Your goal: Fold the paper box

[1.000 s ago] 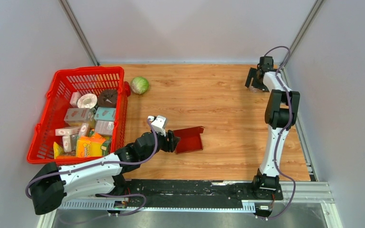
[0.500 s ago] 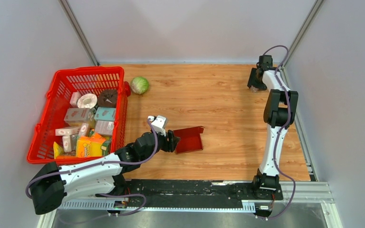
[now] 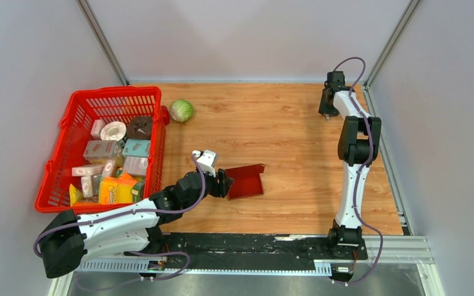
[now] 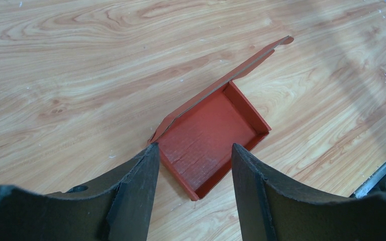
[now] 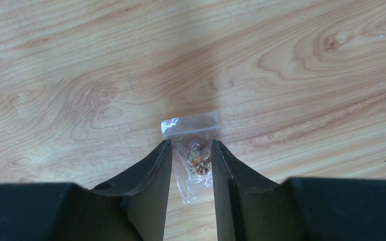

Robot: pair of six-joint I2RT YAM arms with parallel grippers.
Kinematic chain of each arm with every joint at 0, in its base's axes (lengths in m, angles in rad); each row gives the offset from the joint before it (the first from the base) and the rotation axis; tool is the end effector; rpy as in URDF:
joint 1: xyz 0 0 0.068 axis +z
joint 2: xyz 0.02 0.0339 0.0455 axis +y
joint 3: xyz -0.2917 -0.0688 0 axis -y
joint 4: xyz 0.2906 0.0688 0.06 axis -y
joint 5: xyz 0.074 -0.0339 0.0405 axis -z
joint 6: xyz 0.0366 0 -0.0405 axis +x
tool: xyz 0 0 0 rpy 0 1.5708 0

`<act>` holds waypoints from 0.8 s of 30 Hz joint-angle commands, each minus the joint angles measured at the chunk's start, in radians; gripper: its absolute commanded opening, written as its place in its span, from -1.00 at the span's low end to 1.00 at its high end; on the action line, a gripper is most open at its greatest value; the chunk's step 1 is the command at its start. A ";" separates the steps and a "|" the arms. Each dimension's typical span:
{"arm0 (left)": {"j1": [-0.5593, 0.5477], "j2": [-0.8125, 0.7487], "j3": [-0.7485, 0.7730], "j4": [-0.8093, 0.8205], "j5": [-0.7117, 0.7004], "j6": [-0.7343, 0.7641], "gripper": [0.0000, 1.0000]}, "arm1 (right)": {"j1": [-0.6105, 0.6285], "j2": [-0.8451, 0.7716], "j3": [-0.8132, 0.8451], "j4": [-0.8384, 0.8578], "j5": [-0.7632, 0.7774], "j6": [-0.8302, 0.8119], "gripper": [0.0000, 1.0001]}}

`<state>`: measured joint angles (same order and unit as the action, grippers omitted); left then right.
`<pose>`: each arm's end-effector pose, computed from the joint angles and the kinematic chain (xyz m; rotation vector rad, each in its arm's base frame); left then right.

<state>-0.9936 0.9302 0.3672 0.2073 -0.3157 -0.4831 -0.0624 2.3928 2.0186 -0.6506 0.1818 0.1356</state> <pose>0.1325 -0.1827 0.2051 0.2847 1.9490 -0.6857 0.5817 -0.0430 0.1677 0.3208 2.5632 -0.2088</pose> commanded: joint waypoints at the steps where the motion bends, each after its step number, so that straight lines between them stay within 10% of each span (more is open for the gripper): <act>1: -0.004 -0.002 0.006 0.040 -0.002 0.020 0.25 | 0.009 -0.052 -0.012 -0.024 0.019 0.024 -0.28; 18: -0.004 -0.005 0.004 0.035 -0.022 0.011 0.25 | 0.058 -0.507 -0.463 0.104 -0.033 0.217 -0.39; 24: -0.005 -0.002 0.010 0.024 -0.026 0.006 0.25 | 0.058 -0.447 -0.424 0.122 -0.027 0.136 0.39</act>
<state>-0.9939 0.9302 0.3672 0.2062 -0.3248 -0.4835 0.0002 1.8576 1.5112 -0.5667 0.1440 0.3119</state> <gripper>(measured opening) 0.628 0.639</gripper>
